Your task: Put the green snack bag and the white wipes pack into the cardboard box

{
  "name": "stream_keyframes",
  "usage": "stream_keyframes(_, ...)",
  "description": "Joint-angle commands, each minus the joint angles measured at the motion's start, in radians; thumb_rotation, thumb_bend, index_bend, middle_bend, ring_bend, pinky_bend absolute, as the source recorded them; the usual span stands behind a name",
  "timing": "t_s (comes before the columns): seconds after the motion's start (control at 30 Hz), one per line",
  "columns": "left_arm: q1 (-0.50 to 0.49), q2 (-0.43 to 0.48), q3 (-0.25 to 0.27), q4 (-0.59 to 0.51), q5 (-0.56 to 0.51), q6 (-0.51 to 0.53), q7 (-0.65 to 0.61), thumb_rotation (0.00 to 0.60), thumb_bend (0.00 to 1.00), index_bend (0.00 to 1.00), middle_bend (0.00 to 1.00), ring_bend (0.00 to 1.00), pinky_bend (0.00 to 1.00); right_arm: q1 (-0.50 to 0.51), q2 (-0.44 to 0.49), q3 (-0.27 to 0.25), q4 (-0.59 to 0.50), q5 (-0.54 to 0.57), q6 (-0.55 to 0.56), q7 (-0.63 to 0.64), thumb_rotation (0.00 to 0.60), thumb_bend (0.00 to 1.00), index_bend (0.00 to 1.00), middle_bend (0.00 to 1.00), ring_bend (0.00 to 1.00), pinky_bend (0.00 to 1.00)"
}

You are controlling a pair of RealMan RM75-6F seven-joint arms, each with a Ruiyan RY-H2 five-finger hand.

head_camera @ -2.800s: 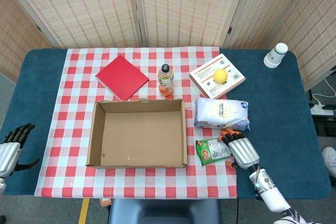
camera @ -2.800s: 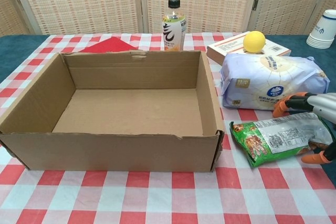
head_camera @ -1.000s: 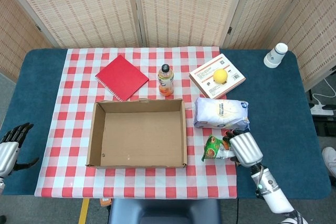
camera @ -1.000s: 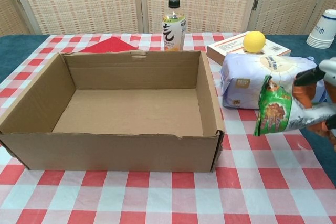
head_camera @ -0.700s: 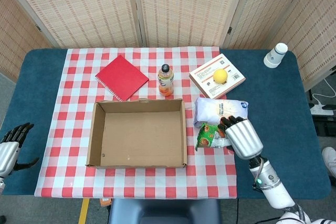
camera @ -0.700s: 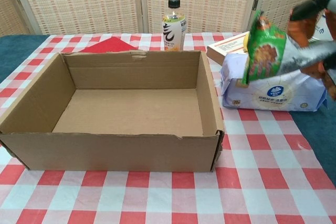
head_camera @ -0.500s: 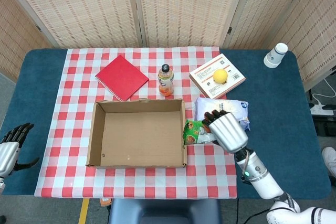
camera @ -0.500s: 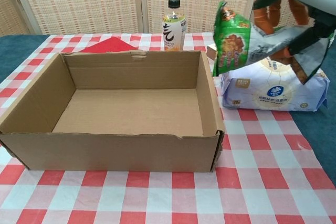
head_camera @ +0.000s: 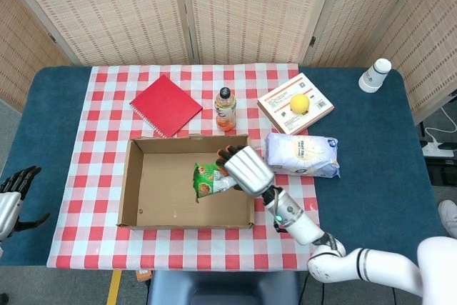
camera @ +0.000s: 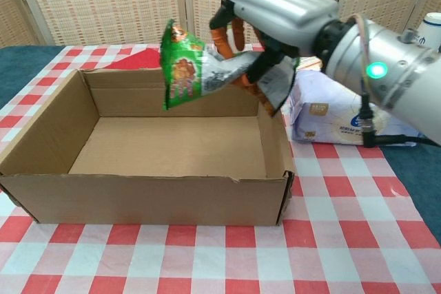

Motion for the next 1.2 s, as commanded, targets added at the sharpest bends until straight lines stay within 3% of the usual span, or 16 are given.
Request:
stream_keyframes(0.03, 0.000, 0.001, -0.001, 0.005, 0.001, -0.002, -0.010, 0.600, 0.20, 0.06, 0.02, 0.00, 0.10, 0.052, -0.064, 0.026, 0.070, -0.014, 0.000, 0.051, 0.600, 0.37, 0.72, 0.50, 0.50, 0.69)
stream_keyframes(0.3, -0.001, 0.002, -0.003, 0.014, 0.001, -0.004, -0.027, 0.600, 0.20, 0.06, 0.01, 0.00, 0.10, 0.156, -0.176, 0.076, 0.213, 0.008, -0.013, 0.108, 0.600, 0.37, 0.73, 0.50, 0.51, 0.70)
stream_keyframes(0.57, 0.000, 0.004, -0.004, 0.019, 0.000, -0.003, -0.039, 0.600, 0.20, 0.06, 0.02, 0.00, 0.10, 0.226, -0.271, 0.060, 0.377, 0.033, -0.051, 0.193, 0.600, 0.36, 0.69, 0.50, 0.50, 0.70)
stream_keyframes(0.6, 0.000, 0.004, -0.004, 0.019, 0.000, -0.003, -0.041, 0.600, 0.20, 0.06, 0.02, 0.00, 0.10, 0.230, -0.272, 0.055, 0.385, 0.044, -0.070, 0.208, 0.600, 0.29, 0.61, 0.49, 0.45, 0.64)
stream_keyframes(0.67, 0.000, 0.004, -0.005, 0.021, 0.000, -0.003, -0.045, 0.600, 0.20, 0.06, 0.02, 0.00, 0.10, 0.236, -0.254, 0.043, 0.378, 0.081, -0.141, 0.230, 0.600, 0.11, 0.39, 0.36, 0.23, 0.40)
stream_keyframes(0.7, 0.000, 0.004, -0.005, 0.022, 0.000, -0.003, -0.046, 0.600, 0.20, 0.06, 0.02, 0.00, 0.10, 0.238, -0.245, 0.041, 0.369, 0.097, -0.165, 0.232, 0.600, 0.02, 0.22, 0.22, 0.08, 0.20)
stream_keyframes(0.73, 0.000, 0.004, -0.005, 0.023, 0.000, -0.004, -0.048, 0.600, 0.20, 0.06, 0.02, 0.00, 0.10, 0.239, -0.233, 0.041, 0.353, 0.116, -0.191, 0.237, 0.600, 0.00, 0.11, 0.12, 0.01, 0.08)
stream_keyframes(0.77, 0.000, 0.004, -0.005, 0.024, -0.001, -0.004, -0.050, 0.600, 0.20, 0.06, 0.02, 0.00, 0.10, 0.240, -0.225, 0.042, 0.345, 0.126, -0.201, 0.241, 0.600, 0.00, 0.06, 0.07, 0.00, 0.04)
stream_keyframes(0.8, 0.000, 0.004, -0.005, 0.025, -0.001, -0.005, -0.050, 0.600, 0.20, 0.06, 0.02, 0.00, 0.10, 0.241, -0.220, 0.042, 0.340, 0.130, -0.204, 0.243, 0.600, 0.00, 0.01, 0.02, 0.00, 0.00)
stream_keyframes(1.0, -0.001, 0.002, -0.005, 0.029, -0.001, -0.007, -0.052, 0.600, 0.20, 0.06, 0.02, 0.00, 0.10, 0.242, -0.191, 0.037, 0.319, 0.124, -0.172, 0.218, 0.600, 0.00, 0.00, 0.00, 0.00, 0.00)
stream_keyframes(1.2, -0.001, 0.000, -0.005, 0.030, -0.001, -0.010, -0.047, 0.600, 0.20, 0.06, 0.02, 0.00, 0.10, 0.208, -0.056, 0.047, 0.165, 0.204, -0.169, -0.004, 0.600, 0.00, 0.00, 0.00, 0.00, 0.00)
